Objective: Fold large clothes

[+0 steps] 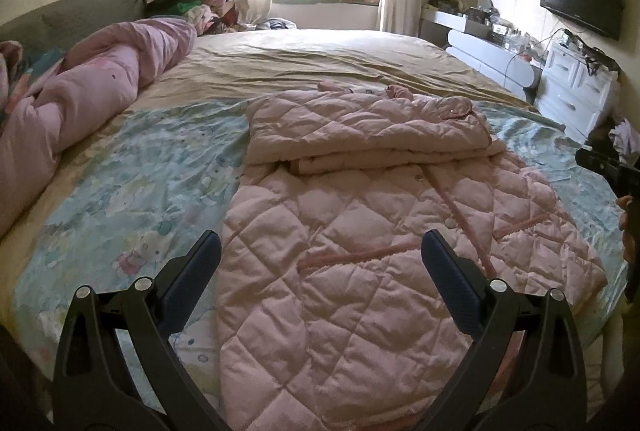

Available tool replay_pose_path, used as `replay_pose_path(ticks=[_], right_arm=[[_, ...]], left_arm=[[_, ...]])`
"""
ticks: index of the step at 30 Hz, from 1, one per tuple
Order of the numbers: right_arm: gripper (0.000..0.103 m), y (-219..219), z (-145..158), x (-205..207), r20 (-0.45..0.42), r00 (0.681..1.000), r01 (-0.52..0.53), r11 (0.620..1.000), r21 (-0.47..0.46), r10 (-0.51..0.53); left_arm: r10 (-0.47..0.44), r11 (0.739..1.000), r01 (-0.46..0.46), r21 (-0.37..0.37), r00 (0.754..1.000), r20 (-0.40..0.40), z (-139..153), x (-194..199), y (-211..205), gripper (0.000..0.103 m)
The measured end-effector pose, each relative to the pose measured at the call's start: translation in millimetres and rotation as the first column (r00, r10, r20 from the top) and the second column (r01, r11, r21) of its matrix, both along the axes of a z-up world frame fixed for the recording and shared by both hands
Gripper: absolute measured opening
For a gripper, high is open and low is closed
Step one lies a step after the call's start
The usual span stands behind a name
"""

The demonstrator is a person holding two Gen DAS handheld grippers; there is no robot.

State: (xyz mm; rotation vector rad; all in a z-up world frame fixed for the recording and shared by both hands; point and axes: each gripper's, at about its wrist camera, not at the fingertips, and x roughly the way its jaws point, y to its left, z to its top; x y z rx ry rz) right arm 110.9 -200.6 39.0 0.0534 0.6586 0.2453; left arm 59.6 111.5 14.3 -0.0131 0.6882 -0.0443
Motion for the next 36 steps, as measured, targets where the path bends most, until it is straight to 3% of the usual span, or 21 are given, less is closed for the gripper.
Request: replay_pose_path(ticks=[23,36], right_arm=[[0.099,-35.7,-40.6,-17.9,-0.076,0.997,0.018,0.999,-0.04,-0.021],[0.099,-50.2,-67.5,-26.5,-0.145,0.989,-0.002,0.997,-0.081,-0.01]], left_arm=[[0.064,0.998,-0.062,0.016,0.985,-0.161,-48.8,-25.1,15.7,0.094],[0.082,0.996,-0.087,-0.007,0.959,-0.272,-75.8,-21.9,25.2,0.094]])
